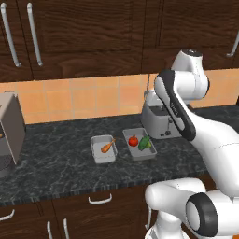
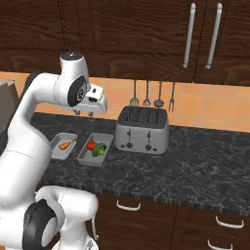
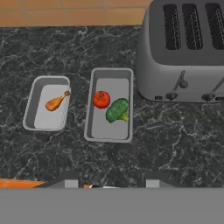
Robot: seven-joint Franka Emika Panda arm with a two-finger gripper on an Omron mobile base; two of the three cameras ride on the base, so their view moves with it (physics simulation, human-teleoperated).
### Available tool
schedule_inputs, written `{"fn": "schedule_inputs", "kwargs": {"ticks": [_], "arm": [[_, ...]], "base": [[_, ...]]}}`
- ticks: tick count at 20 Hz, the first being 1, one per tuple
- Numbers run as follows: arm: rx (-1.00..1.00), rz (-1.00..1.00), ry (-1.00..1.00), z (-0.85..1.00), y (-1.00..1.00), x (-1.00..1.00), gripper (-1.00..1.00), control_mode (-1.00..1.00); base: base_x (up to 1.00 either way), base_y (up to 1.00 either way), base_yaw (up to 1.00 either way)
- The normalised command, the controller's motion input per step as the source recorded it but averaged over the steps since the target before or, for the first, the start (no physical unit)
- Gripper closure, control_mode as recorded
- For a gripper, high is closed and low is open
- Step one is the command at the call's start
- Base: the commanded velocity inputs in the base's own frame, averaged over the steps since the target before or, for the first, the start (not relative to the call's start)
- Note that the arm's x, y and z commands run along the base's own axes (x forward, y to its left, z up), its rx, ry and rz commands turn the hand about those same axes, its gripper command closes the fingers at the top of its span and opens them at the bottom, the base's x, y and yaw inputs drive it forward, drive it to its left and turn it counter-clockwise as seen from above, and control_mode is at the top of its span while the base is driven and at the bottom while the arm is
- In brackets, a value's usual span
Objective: Take the meat container that has the chicken drumstick and place it on the second highest rack of the freezer. Then take the vegetable container that has the tomato and broccoli and place it on the highest rack of the freezer.
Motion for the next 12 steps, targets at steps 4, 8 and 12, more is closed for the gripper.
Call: {"fn": "schedule_inputs", "kwargs": {"ticks": [4, 8, 12], "arm": [[0.00, 0.00, 0.00, -0.03, 0.00, -0.11, -1.00, -1.00], [0.06, 0.32, 0.05, -0.52, 0.39, -0.44, -1.00, -1.00], [-0.03, 0.56, 0.37, -1.00, 1.00, 0.00, -1.00, -1.00]], "base": [[0.00, 0.00, 0.00], [0.00, 0.00, 0.00], [0.00, 0.00, 0.00]]}}
